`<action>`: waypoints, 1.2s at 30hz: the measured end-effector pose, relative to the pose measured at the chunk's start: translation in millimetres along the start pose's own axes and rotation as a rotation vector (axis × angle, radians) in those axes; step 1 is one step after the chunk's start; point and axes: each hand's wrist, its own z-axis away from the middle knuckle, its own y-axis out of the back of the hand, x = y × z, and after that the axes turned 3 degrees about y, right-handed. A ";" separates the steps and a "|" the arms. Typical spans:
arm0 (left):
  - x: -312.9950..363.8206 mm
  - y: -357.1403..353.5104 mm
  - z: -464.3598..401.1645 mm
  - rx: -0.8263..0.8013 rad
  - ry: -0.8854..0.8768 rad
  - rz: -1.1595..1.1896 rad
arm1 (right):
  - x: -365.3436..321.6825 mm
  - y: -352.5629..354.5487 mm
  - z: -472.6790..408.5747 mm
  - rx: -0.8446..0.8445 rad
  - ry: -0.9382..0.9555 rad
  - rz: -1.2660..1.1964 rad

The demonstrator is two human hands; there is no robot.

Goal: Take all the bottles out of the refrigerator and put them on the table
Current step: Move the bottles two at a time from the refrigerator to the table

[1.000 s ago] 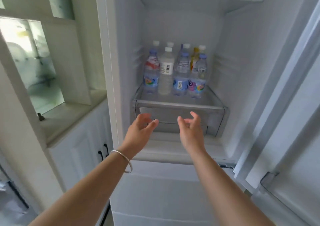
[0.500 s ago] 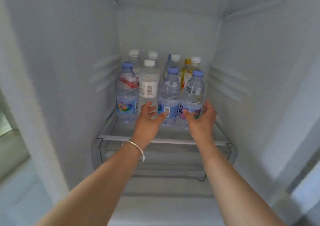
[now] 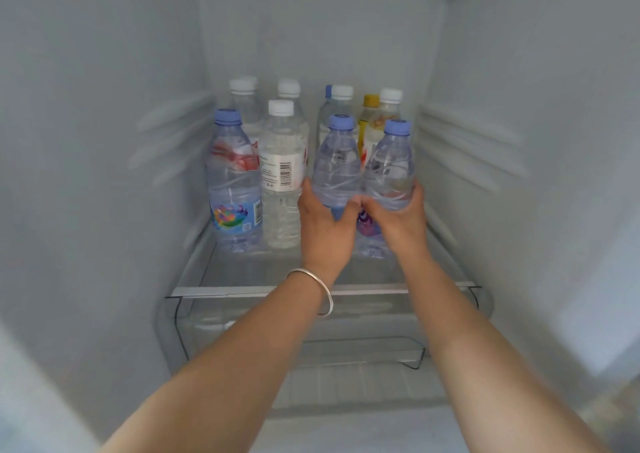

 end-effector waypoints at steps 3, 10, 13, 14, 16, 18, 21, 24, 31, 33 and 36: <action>1.7 -9.0 -6.9 0.021 -0.022 -0.002 | 0.8 1.5 -1.4 0.008 -0.028 -0.020; -1.6 -22.7 -15.6 0.112 -0.068 -0.016 | -2.3 3.1 4.7 0.051 -0.024 -0.016; -2.8 -18.2 -12.7 0.083 -0.109 0.020 | -9.0 14.6 6.5 0.038 0.005 -0.004; -1.5 -14.9 -11.5 0.078 -0.119 0.018 | -13.8 17.9 8.6 0.032 0.017 0.002; 5.6 -5.9 -6.4 0.048 -0.142 0.031 | -27.8 23.0 14.9 0.022 0.048 0.020; 17.0 7.0 -0.1 0.000 -0.146 0.046 | -42.7 28.0 25.1 0.013 0.062 0.019; 33.2 29.6 13.7 -0.100 -0.110 0.059 | -65.9 34.6 52.7 -0.023 0.070 -0.010; 42.0 56.5 40.7 -0.242 -0.044 0.089 | -89.3 37.3 95.7 -0.031 0.073 -0.040; 24.2 123.9 133.3 -0.459 0.104 0.220 | -122.4 46.1 235.7 0.082 0.023 0.018; 18.5 142.2 164.6 -0.538 0.147 0.220 | -126.7 52.7 279.2 0.151 -0.055 0.068; 16.1 163.4 214.4 -0.653 0.194 0.214 | -132.1 71.0 338.1 0.215 -0.166 0.159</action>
